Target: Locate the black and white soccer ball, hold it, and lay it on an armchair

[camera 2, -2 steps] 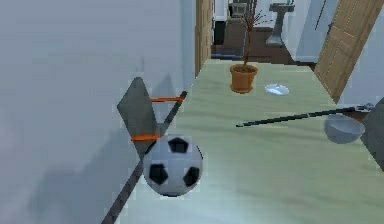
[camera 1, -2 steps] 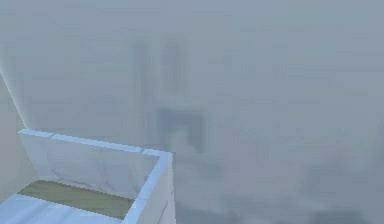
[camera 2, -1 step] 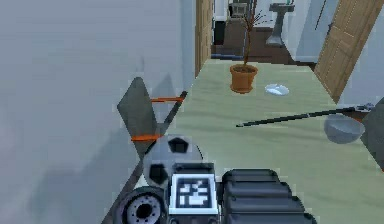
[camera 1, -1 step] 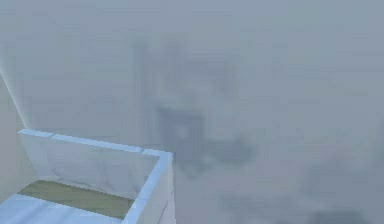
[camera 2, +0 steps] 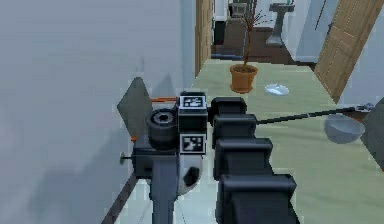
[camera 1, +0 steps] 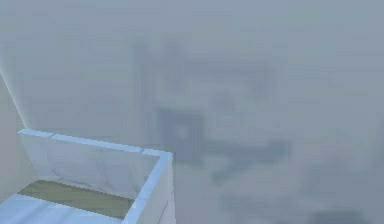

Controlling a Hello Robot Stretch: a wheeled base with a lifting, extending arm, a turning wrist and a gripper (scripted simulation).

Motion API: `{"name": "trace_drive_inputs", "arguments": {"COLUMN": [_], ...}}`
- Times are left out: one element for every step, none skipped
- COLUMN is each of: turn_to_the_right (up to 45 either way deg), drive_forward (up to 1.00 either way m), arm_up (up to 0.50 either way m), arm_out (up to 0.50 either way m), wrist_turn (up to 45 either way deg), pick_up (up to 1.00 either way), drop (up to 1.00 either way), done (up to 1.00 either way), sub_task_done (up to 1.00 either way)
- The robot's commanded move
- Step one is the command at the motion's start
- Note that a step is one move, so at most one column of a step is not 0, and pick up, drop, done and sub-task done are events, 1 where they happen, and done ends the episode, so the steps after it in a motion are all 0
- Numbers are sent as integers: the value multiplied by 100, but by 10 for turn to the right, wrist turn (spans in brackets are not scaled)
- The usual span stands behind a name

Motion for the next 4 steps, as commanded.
{"name": "trace_drive_inputs", "arguments": {"turn_to_the_right": [0,0,0,0], "drive_forward": [0,0,0,0], "arm_up": [0,0,0,0], "arm_out": [0,0,0,0], "wrist_turn": [450,450,450,360], "pick_up": [0,0,0,0], "drop": [0,0,0,0], "done": [0,0,0,0], "sub_task_done": [0,0,0,0]}}
